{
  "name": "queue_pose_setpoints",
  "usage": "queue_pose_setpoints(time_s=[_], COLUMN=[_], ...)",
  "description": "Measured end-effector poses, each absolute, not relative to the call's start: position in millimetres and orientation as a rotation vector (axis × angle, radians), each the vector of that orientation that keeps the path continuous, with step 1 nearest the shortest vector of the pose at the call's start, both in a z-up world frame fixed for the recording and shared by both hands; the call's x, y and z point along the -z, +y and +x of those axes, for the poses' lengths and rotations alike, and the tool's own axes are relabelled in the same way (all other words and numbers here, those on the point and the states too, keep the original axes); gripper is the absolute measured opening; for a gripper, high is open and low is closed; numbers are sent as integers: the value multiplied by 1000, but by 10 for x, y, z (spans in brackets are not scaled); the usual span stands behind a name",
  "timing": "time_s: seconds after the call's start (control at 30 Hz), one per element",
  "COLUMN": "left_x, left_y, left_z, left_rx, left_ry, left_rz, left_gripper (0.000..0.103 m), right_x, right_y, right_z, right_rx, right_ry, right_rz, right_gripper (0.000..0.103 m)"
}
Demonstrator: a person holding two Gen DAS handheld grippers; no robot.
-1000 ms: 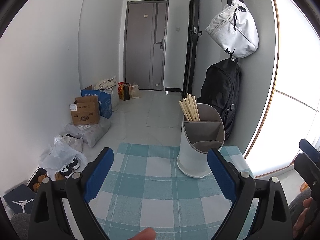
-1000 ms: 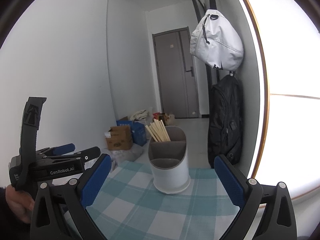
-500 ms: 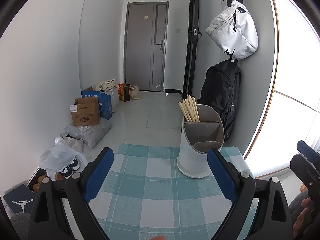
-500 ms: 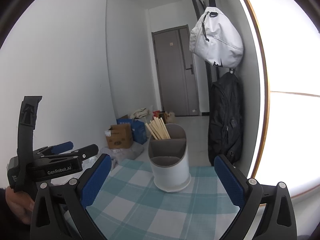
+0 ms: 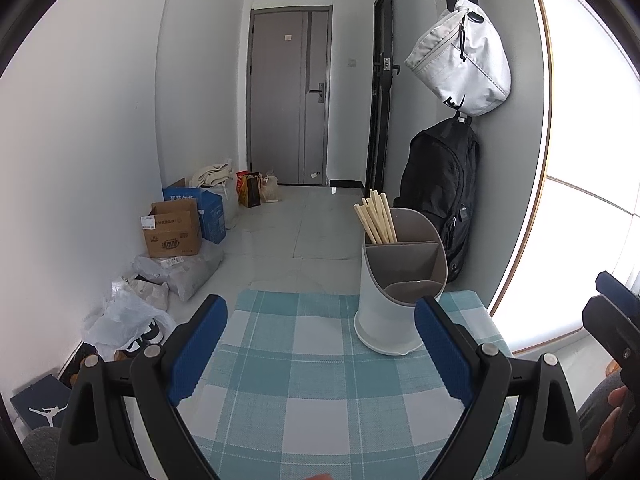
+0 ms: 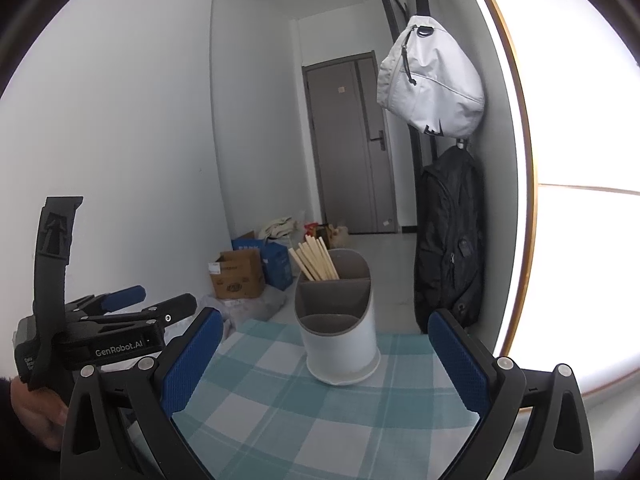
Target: Organize utensils
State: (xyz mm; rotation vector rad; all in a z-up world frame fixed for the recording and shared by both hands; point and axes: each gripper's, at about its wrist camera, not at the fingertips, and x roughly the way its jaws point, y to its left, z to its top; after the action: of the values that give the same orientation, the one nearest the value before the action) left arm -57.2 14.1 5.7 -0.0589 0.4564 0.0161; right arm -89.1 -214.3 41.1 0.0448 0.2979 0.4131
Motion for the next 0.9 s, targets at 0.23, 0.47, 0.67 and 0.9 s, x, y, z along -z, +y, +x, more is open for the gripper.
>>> queue_pose_setpoints(time_s=[0.23,0.47,0.67,0.9], left_x=[-51,-38,-46,-51], left_y=[177,168,143,85], left_z=[-550,-526,-549,-562], left_rx=[-14,-7,-10,1], left_ry=[467,482,473,466], left_rz=[-76,-84,-70,-44], left_gripper=[92,92,92,92], right_x=[-414,-410,-407,-411], right_y=[-2132,-2102,-2114,-2103], right_z=[-906,-916,-905,-917], right_rx=[-412,-414,-411,-410], right_ry=[293,293,294,297], right_rz=[40,29,35,33], right_gripper=[103,103,103,103])
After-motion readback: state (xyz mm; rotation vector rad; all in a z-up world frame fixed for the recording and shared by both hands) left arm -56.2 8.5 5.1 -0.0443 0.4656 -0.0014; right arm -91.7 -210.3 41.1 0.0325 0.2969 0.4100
